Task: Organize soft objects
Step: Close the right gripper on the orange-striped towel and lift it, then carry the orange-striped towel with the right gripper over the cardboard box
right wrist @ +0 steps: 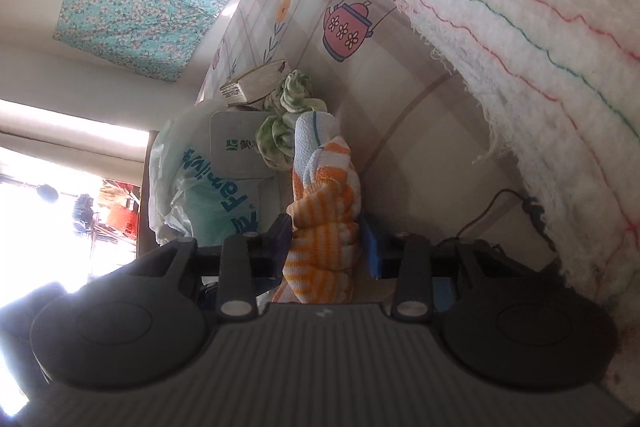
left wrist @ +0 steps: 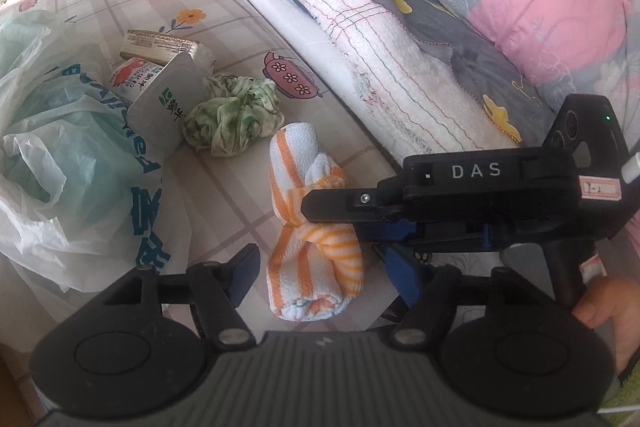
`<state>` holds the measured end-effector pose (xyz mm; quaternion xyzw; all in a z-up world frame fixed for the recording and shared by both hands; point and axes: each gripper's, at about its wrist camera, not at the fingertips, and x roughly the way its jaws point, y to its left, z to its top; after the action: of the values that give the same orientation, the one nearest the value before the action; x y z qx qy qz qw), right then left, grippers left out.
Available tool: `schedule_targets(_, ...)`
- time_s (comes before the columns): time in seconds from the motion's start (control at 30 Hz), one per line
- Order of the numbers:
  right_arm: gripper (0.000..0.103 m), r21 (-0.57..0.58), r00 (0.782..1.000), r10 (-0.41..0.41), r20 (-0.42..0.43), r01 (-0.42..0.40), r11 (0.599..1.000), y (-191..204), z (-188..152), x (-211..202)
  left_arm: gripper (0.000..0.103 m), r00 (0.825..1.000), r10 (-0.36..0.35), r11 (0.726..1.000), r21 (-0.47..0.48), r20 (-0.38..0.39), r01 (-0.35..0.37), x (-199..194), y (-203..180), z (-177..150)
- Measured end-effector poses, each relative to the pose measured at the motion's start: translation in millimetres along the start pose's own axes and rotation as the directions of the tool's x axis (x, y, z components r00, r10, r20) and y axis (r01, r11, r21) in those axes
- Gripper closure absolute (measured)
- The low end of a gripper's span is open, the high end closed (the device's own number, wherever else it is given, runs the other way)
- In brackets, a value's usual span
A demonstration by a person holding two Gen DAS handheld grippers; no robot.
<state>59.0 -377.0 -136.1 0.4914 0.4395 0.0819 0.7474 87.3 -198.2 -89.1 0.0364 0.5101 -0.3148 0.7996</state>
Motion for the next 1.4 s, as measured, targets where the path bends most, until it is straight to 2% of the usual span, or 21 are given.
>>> schedule_targets(0.17,0.065,0.007,1.0,0.012,-0.023,-0.012,1.0,1,-6,2,0.033,0.998,0.032,0.999,0.018,-0.047,-0.031,10,-2,-3)
schedule_targets(0.5,0.063,0.019,0.999,0.026,-0.031,-0.025,1.0,-4,0,6,0.042,0.996,0.027,1.0,0.001,-0.082,-0.027,22,2,-2)
schedule_targets(0.63,0.063,0.041,0.998,0.043,-0.038,-0.042,0.998,-9,0,8,0.051,0.996,0.037,0.999,0.005,-0.078,-0.037,25,2,0)
schedule_targets(1.03,0.064,0.023,0.997,0.075,-0.011,-0.075,0.997,2,-5,-1,0.054,0.999,0.036,0.999,0.022,-0.022,-0.035,5,-2,0)
schedule_targets(1.4,0.064,-0.066,0.991,0.13,0.03,-0.128,0.99,42,-14,-20,0.054,0.995,0.044,0.998,0.042,0.095,-0.048,-44,-2,-3)
